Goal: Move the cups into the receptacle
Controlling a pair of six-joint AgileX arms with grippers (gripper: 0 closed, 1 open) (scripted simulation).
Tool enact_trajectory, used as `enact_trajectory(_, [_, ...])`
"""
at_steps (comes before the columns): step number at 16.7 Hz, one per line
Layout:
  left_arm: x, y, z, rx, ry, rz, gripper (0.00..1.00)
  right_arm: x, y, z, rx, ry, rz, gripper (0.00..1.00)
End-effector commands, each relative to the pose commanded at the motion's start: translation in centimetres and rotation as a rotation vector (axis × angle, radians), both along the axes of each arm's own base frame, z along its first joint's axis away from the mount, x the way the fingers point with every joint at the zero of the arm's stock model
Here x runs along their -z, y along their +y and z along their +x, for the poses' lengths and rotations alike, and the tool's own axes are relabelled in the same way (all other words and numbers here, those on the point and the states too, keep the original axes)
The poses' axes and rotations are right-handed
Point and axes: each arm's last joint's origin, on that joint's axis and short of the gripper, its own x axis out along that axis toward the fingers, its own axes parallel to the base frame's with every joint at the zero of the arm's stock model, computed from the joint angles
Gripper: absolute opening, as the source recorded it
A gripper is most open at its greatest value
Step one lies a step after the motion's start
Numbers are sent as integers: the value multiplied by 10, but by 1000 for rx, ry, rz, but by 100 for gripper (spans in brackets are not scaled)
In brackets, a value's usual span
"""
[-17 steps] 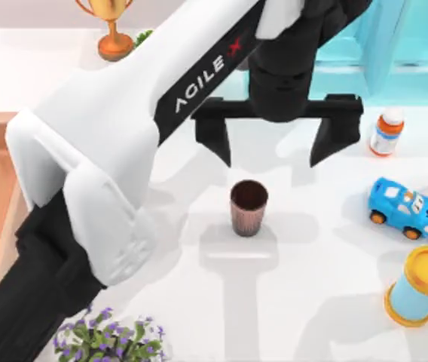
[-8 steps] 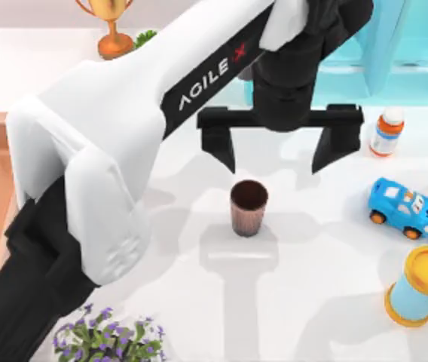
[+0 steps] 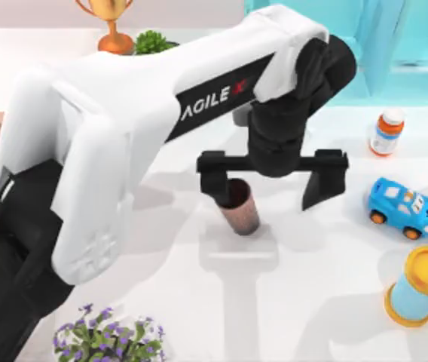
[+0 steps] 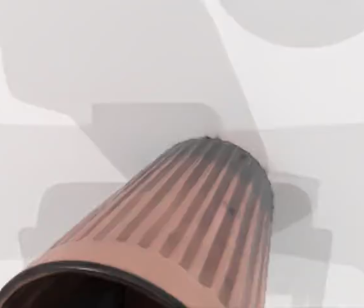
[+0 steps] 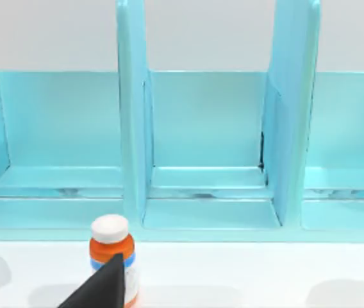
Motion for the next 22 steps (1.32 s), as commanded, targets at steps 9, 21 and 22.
enact_trajectory(9, [8, 1, -1, 0, -3, -3, 77, 0, 0, 0, 0, 0, 0, 100])
enact_trajectory(21, [8, 1, -1, 0, -3, -3, 0, 0, 0, 0, 0, 0, 0, 100])
enact_trajectory(22, [8, 1, -1, 0, -3, -3, 0, 0, 0, 0, 0, 0, 0, 100])
